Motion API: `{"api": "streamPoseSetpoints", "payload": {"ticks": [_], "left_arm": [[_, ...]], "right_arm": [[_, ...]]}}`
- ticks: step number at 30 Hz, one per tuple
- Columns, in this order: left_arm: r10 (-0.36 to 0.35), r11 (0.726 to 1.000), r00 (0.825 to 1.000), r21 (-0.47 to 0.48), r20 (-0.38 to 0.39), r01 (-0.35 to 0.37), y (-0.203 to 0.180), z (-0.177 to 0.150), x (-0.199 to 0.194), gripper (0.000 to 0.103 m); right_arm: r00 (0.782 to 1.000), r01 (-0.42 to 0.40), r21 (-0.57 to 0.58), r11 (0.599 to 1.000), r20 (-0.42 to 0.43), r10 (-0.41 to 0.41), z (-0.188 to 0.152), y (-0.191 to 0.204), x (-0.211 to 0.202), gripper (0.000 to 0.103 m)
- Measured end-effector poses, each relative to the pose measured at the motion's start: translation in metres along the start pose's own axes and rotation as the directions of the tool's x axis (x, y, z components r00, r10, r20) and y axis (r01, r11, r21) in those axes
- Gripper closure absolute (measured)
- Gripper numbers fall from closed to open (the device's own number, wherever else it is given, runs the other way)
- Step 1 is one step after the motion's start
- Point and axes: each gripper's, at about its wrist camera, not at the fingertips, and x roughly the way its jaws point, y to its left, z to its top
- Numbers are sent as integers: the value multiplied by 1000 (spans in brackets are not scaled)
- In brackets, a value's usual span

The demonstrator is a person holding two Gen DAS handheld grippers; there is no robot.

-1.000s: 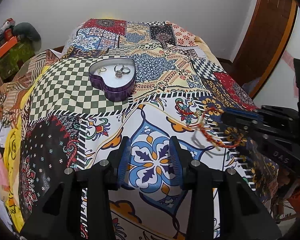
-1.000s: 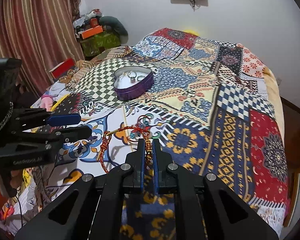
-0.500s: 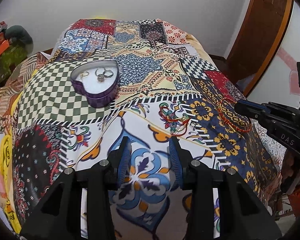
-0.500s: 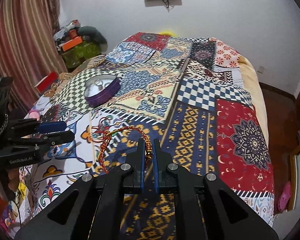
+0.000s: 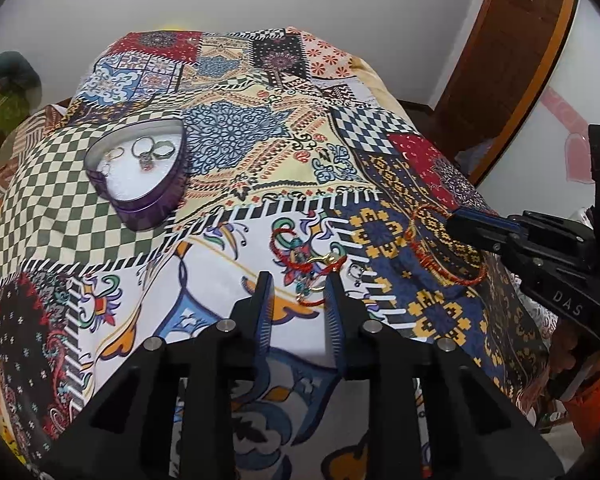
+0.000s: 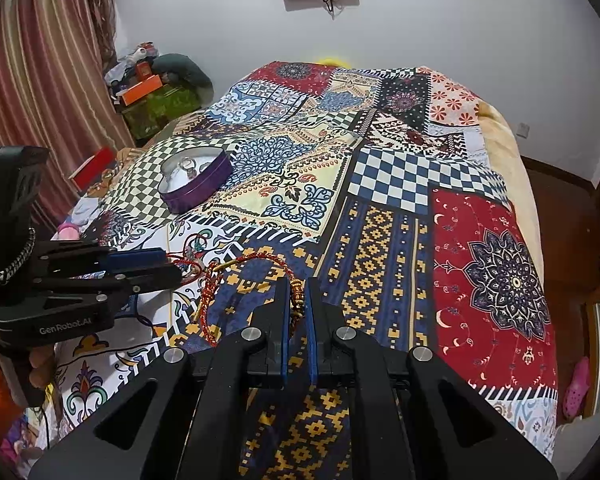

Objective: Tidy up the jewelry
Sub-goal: 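Close the right gripper on the red and gold bracelets and lift, then carry the bracelets in the right gripper over the purple heart tin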

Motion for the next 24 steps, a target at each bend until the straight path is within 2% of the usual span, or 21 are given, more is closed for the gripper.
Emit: {"api": "streamPoseSetpoints", "payload": {"ticks": [3, 4, 12, 24], "left_arm": [[-2, 1000, 1000, 6, 2, 2, -1, -1, 1, 97], [-3, 1000, 1000, 4, 4, 3, -1, -1, 1, 98], [6, 1000, 999, -13, 39, -5, 4, -3, -13, 98], [25, 999, 988, -42, 153, -19, 12, 6, -61, 98]], "right_arm": [[1000, -7, -8, 1000, 1, 7, 1, 2, 1, 97], [1000, -9, -9, 1000, 1, 9, 2, 3, 1, 97], [1000, -18, -17, 1000, 21, 18, 8, 9, -4, 97], [997, -17, -49, 999, 73, 20, 24, 27, -21, 97]]}}
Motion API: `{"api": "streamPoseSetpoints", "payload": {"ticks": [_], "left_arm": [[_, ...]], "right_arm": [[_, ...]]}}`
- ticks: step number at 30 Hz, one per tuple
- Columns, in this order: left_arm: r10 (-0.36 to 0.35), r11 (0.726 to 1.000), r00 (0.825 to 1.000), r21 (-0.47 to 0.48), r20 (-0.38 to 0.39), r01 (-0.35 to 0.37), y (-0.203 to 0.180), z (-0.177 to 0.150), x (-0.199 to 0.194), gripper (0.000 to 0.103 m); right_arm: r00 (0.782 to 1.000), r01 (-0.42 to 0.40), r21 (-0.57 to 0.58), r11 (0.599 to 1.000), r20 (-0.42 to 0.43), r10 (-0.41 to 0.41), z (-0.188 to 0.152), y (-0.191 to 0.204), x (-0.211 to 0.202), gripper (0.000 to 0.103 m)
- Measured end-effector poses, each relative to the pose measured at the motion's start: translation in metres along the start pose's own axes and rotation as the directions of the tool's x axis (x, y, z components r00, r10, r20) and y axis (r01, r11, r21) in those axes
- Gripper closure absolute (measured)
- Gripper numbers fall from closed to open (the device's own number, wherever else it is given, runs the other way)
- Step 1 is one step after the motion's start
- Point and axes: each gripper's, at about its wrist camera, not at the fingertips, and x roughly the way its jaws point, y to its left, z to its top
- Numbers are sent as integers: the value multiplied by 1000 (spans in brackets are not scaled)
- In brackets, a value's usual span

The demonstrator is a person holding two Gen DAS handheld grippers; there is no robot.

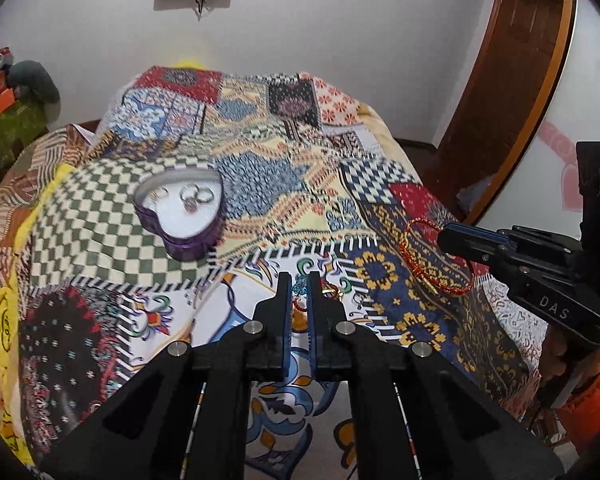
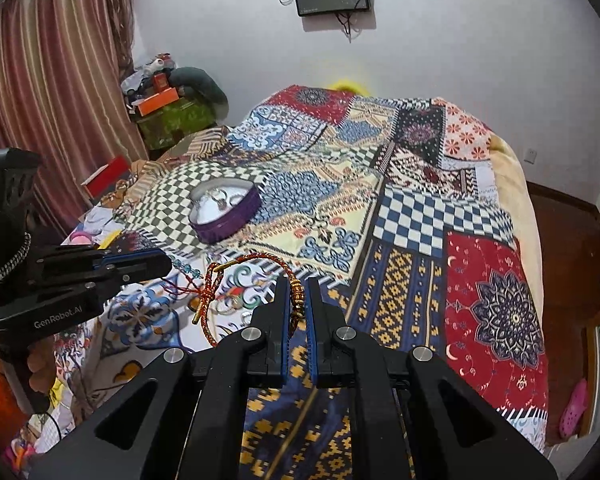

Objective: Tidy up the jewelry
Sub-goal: 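Carry the bracelets in the right gripper over the purple heart tin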

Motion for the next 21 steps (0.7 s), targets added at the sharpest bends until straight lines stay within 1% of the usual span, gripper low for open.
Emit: {"api": "streamPoseSetpoints", "payload": {"ticks": [8, 11, 21], "left_arm": [[31, 1000, 997, -4, 69, -30, 9, 11, -24, 98], [54, 999, 994, -4, 96, -54, 13, 14, -30, 98], [86, 996, 988, -37, 130, -82, 39, 25, -37, 98]], "right_arm": [[999, -16, -30, 999, 43, 17, 16, 17, -5, 97], [998, -32, -42, 999, 54, 35, 24, 24, -3, 97], [994, -69, -79, 994, 75, 75, 40, 48, 10, 97]]}}
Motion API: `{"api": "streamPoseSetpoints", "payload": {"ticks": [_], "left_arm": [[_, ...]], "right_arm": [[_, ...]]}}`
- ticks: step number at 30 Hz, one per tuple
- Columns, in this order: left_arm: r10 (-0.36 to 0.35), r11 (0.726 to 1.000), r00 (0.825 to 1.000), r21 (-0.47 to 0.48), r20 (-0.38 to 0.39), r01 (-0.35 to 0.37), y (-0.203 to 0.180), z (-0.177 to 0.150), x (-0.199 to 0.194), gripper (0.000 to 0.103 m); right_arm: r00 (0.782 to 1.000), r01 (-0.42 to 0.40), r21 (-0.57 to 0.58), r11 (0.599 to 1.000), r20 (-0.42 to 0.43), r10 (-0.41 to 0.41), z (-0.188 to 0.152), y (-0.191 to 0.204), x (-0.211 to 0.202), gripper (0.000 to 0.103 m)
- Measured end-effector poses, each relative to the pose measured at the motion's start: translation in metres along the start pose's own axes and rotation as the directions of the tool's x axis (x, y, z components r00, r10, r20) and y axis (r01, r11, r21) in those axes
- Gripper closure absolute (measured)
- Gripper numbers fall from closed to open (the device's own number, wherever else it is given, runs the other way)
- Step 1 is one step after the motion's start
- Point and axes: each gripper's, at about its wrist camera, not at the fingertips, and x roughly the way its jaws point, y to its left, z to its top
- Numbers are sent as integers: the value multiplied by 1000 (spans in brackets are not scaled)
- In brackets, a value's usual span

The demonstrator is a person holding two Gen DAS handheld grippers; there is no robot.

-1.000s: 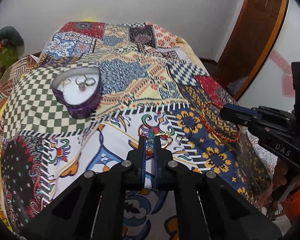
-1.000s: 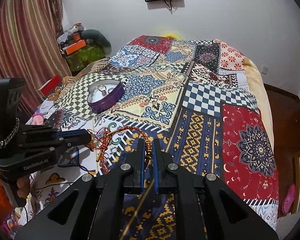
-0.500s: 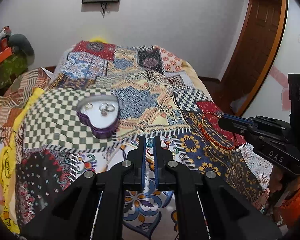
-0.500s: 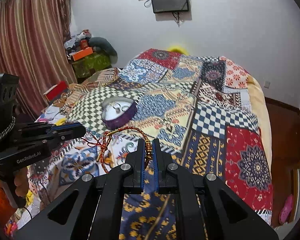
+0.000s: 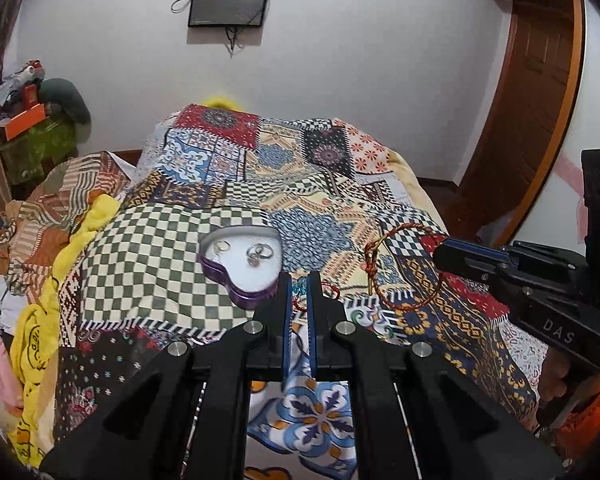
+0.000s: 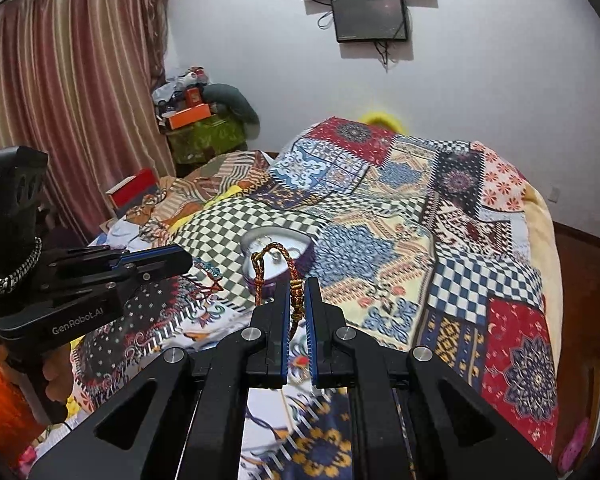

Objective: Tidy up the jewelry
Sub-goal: 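Carry the bracelets in the right gripper over the purple heart tin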

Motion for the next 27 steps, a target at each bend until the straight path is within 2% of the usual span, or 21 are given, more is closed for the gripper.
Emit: {"api": "streamPoseSetpoints", "payload": {"ticks": [7, 21, 27], "left_arm": [[20, 1000, 1000, -15, 23, -20, 16, 8, 3, 98], [47, 998, 998, -48, 30, -45, 48, 31, 36, 98], [63, 997, 998, -51, 21, -62, 57, 40, 55, 98]], "right_arm": [[1000, -19, -26, 999, -1, 19, 10, 10, 19, 97], [1000, -18, -61, 998, -9, 17, 37, 15, 61, 97], [998, -41, -54, 998, -50, 39, 49, 11, 84, 97]]}}
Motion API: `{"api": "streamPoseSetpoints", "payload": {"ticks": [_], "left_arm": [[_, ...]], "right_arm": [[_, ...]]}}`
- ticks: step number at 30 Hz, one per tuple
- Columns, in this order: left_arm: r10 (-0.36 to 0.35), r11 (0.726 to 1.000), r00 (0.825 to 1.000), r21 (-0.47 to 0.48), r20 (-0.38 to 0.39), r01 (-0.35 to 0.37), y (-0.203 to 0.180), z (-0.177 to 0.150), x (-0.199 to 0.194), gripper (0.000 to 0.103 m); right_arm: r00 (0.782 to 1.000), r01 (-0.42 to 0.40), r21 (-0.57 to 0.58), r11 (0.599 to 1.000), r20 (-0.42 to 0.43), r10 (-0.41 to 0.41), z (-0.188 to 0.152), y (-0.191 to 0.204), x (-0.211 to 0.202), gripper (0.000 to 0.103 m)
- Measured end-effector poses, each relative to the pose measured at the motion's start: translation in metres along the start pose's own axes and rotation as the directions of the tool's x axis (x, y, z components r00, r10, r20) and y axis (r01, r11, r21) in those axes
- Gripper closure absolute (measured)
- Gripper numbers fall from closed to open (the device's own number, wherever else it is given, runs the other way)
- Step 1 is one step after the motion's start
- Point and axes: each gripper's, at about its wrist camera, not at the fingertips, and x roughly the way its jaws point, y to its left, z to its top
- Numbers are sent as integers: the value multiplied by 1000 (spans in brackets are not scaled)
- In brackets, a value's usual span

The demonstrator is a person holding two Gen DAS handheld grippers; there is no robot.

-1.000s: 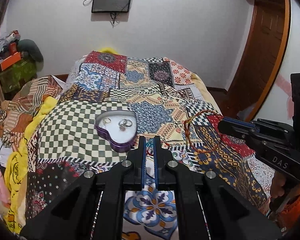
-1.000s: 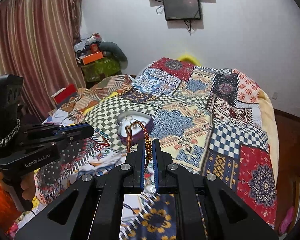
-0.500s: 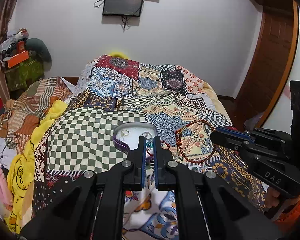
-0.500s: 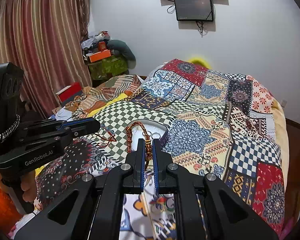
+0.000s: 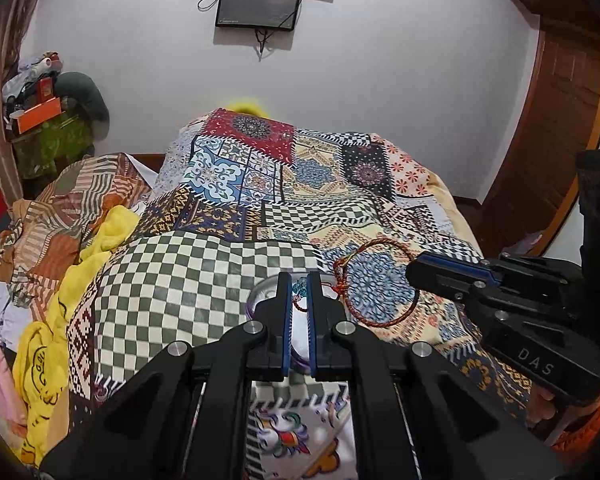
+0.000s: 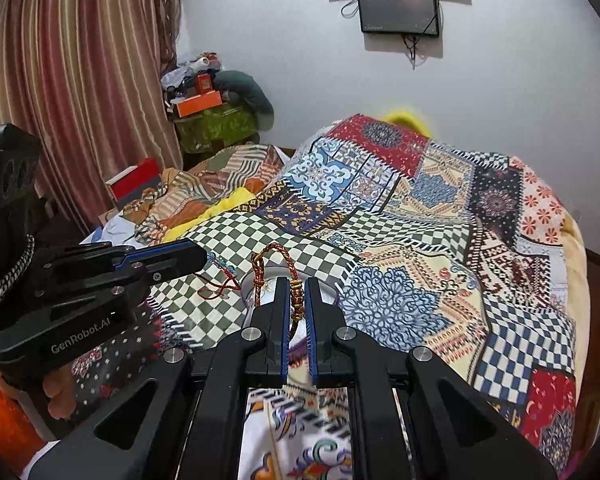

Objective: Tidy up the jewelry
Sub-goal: 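Carry the bracelets in the right gripper over the purple heart tin, then open the right gripper to drop the bracelets into the tin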

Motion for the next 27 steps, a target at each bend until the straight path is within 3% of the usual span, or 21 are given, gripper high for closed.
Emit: {"api": "streamPoseSetpoints", "payload": {"ticks": [17, 27], "left_arm": [[29, 999, 995, -30, -95, -32, 20, 5, 59, 98], [38, 999, 988, -1, -152, -38, 12, -3, 79, 98]], "right_arm": [[980, -40, 24, 999, -195, 44, 1, -13, 67, 97], [973, -35, 26, 999, -228, 40, -2, -18, 76, 97]]}}
